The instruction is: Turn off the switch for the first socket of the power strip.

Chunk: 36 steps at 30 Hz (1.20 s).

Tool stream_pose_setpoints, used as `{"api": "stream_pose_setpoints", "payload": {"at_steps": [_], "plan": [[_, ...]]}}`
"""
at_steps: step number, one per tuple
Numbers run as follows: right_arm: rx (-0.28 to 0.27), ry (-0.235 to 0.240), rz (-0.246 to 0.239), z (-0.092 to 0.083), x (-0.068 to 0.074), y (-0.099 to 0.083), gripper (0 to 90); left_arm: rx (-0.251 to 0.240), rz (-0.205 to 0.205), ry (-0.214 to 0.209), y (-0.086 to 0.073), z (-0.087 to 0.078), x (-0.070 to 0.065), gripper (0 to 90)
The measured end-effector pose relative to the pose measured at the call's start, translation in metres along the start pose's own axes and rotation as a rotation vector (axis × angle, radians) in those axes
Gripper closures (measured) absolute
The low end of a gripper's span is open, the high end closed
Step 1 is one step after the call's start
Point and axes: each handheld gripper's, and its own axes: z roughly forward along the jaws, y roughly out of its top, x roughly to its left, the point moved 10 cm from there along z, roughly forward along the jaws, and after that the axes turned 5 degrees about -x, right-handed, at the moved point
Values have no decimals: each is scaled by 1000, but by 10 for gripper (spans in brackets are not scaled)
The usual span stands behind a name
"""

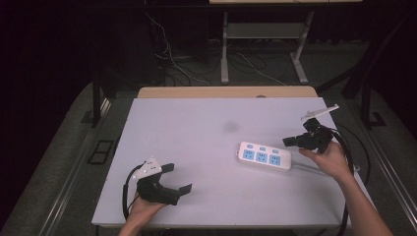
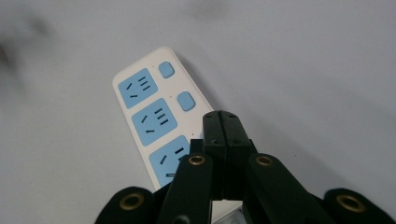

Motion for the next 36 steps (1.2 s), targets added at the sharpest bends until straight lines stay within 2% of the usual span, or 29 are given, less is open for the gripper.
{"api": "stream_pose_setpoints", "payload": {"at_steps": [16, 18, 19, 20, 23, 24, 25, 32, 36], "plan": [[-53, -32, 47, -30, 6, -3, 896, -15, -8, 5, 2, -2, 1, 0], [-63, -35, 59, -34, 7, -4, 822, -17, -9, 6, 2, -3, 2, 0], [-79, -45, 77, -38, 9, -4, 740, -17, -9, 6, 2, -3, 2, 0], [-79, -45, 77, -38, 9, -4, 740, -18, -11, 6, 2, -2, 2, 0], [-100, -64, 93, -44, 10, -5, 634, -19, -13, 8, 2, -2, 2, 0], [-111, -82, 101, -47, 10, -7, 566, -19, -13, 8, 2, -2, 2, 0], [-111, -82, 101, -47, 10, -7, 566, -20, -13, 8, 2, -2, 2, 0], [-155, -103, 125, -56, 13, -8, 337, -21, -15, 9, 2, -3, 3, 0], [-177, -106, 134, -59, 18, -9, 143, -21, -16, 9, 3, -3, 3, 0]]}}
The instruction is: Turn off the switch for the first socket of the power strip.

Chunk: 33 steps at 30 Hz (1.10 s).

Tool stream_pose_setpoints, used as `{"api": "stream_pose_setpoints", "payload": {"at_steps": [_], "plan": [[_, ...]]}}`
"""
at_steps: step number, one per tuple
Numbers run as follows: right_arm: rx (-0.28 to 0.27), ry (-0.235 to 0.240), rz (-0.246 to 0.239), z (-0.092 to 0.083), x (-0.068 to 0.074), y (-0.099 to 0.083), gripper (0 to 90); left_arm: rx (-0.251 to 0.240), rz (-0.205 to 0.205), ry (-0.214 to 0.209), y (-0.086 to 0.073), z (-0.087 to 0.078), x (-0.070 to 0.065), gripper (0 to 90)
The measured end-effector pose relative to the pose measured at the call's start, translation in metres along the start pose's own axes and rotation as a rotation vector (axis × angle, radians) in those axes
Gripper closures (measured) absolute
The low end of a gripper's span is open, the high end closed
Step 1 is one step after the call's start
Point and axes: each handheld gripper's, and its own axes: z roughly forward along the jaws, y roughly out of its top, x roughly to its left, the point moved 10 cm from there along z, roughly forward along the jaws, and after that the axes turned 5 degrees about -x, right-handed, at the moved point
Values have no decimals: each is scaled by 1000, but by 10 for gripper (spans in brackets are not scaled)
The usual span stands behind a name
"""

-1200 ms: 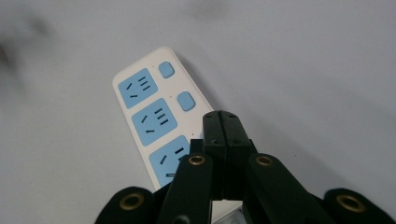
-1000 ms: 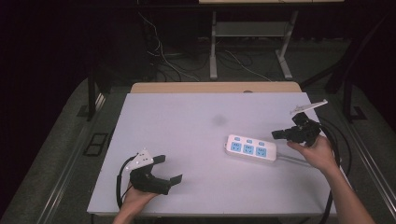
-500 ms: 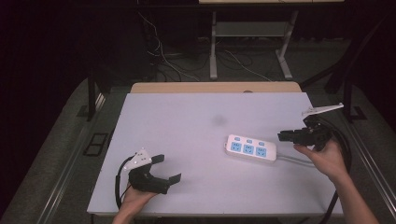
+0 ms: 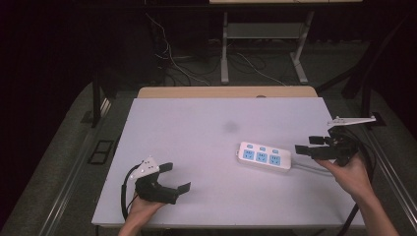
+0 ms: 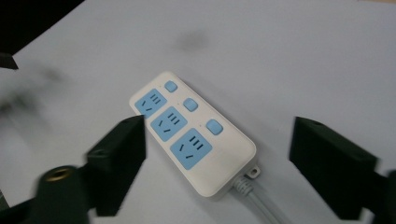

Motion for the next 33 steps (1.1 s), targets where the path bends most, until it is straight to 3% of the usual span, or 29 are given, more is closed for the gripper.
{"api": "stream_pose_setpoints", "payload": {"at_steps": [2, 4, 16, 33], "plan": [[-22, 14, 4, -3, 6, -1, 17, 0, -2, 0, 0, 0, 0, 0], [-24, 15, 9, -3, 7, -2, 5, 0, -2, 0, 0, 0, 0, 0], [-76, 73, 0, -10, 30, -15, 4, 1, -3, 0, 0, 0, 1, 0], [-80, 122, -24, 6, 50, -40, 5, 3, -3, -2, 0, -1, 1, 0]]}}
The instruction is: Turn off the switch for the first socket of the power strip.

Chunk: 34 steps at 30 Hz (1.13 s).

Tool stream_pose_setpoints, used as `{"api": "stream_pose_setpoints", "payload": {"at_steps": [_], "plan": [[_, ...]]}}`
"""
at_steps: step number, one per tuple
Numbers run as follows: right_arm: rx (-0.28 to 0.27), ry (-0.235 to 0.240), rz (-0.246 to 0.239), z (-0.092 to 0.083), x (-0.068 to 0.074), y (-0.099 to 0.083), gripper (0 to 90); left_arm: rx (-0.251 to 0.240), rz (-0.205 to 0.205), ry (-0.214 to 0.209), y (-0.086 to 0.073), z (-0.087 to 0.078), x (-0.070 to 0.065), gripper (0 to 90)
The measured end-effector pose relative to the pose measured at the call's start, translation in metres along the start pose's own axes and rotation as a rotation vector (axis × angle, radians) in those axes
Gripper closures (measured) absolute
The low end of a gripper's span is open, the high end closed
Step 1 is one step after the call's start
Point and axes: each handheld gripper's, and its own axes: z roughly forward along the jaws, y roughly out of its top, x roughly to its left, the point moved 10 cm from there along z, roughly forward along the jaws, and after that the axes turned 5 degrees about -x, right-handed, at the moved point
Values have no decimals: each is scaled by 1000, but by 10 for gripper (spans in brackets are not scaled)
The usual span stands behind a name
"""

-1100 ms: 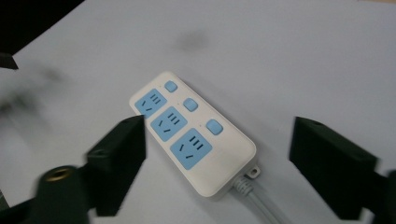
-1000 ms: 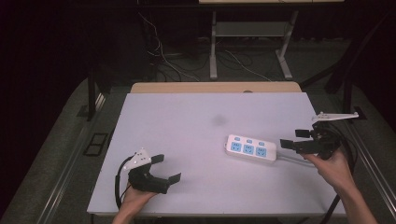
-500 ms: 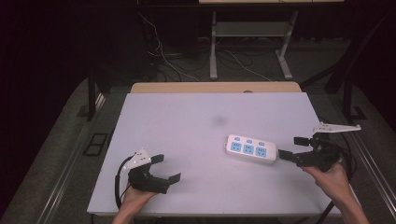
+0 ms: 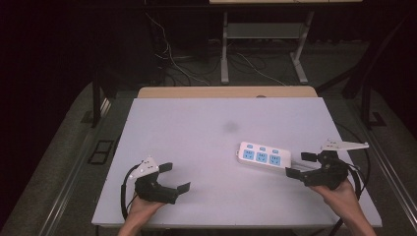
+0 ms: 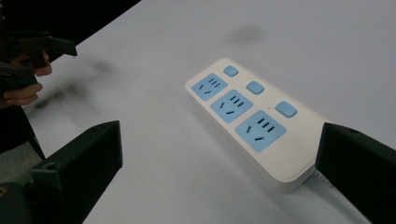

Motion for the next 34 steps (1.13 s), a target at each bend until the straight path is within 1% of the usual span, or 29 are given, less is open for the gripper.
{"api": "stream_pose_setpoints", "payload": {"at_steps": [4, 13, 19, 24, 31, 34], "plan": [[3, 14, -1, 4, 2, -6, 5, -1, -3, -1, 0, 0, 0, 0], [6, 31, -6, 11, 5, -17, 5, -1, 1, -2, 0, 0, 0, 0], [5, 42, -17, 17, 9, -25, 5, 0, 3, -2, 0, 0, 0, 0], [1, 58, -37, 22, 11, -33, 5, 0, 4, -3, 0, 0, 0, 0], [20, 56, -41, 29, 11, -45, 5, 2, 6, -6, 0, 1, -1, 0], [22, 55, -45, 30, 11, -48, 5, 7, 7, -8, 0, 2, -1, 0]]}}
